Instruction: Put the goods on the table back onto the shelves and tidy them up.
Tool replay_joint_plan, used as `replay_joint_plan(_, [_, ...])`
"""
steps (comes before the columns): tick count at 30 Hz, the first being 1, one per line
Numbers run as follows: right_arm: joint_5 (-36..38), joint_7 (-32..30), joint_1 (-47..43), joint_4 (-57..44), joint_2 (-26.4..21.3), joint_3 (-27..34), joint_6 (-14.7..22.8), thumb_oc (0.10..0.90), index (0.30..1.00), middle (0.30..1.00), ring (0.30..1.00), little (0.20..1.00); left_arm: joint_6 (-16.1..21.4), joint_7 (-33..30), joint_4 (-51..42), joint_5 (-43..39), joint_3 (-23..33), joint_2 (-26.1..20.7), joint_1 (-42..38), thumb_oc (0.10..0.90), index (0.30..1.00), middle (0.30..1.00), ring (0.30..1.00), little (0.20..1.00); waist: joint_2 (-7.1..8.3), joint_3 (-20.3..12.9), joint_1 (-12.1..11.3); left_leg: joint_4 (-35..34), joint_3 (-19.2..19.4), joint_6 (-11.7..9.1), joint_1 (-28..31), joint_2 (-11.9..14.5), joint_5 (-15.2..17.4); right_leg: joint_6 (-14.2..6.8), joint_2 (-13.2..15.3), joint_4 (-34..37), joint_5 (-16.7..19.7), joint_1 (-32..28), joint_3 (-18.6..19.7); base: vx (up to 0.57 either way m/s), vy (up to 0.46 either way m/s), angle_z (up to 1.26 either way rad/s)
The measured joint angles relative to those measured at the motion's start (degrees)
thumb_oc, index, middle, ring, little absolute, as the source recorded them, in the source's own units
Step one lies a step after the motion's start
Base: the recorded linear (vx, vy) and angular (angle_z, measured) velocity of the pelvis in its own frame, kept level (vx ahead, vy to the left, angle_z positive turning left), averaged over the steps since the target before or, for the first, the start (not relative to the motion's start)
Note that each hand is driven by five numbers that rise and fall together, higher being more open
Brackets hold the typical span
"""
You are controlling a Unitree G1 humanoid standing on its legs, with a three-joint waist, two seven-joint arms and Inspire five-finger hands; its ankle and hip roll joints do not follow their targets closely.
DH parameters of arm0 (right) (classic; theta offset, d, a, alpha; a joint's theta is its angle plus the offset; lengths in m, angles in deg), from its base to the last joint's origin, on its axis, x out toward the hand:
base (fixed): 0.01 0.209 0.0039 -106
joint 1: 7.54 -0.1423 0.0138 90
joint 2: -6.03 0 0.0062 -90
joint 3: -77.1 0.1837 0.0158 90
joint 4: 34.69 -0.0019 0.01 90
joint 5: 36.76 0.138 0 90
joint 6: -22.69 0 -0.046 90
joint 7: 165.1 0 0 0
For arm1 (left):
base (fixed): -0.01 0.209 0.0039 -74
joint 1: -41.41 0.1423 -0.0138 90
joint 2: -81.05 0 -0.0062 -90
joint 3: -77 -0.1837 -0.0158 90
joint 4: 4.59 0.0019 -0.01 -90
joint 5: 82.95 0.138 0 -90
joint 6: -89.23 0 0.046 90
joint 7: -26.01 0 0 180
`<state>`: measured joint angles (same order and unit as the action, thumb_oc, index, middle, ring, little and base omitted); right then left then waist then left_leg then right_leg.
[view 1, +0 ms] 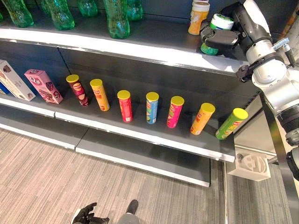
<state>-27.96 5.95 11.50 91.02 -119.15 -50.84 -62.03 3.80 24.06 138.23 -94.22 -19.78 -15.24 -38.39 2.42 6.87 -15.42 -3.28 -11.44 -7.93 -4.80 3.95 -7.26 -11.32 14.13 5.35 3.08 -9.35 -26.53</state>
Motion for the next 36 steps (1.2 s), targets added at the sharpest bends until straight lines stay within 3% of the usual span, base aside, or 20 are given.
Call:
replay_joint_plan(9, [-2.3,0.0,-0.7,0.1,2.9,-0.5,-0.7,0.4,0.3,0.3,0.3,0.3,0.0,0.0,0.2,0.0,-0.1,0.6,0.0,0.8,0.9,0.9,0.9,0.9,0.57,-0.4,0.1,0.0,-0.2,0.0,-0.1,0.0,-0.1,0.0,-0.1,0.0,0.0,-0.1,-0.2,0.0,0.0,0.0])
replay_joint_plan(23, [-8.6,-1.4,-3.3,9.3,4.6,-1.7,-1.6,0.4,0.3,0.3,0.3,0.3,0.0,-0.5,1.2,0.0,-1.7,0.5,-0.6,0.8,0.9,0.9,0.9,0.9,3.73,-1.2,-0.5,-0.1,-1.8,-0.3,-1.6,0.1,-0.8,0.0,-0.6,0.0,0.0,0.5,-1.6,0.0,0.01,0.05])
replay_joint_plan(36, [-9.0,-2.6,-4.0,11.4,5.9,-1.7,-2.1,0.4,0.3,0.3,0.3,0.3,0.0,-1.1,1.1,0.0,-2.0,0.5,-1.3,0.8,0.9,0.9,0.9,0.9,3.93,-1.2,-1.2,-0.1,-1.7,-0.3,-1.7,0.1,-0.8,0.0,-0.6,0.0,0.0,0.6,-1.6,0.0,0.0,0.0])
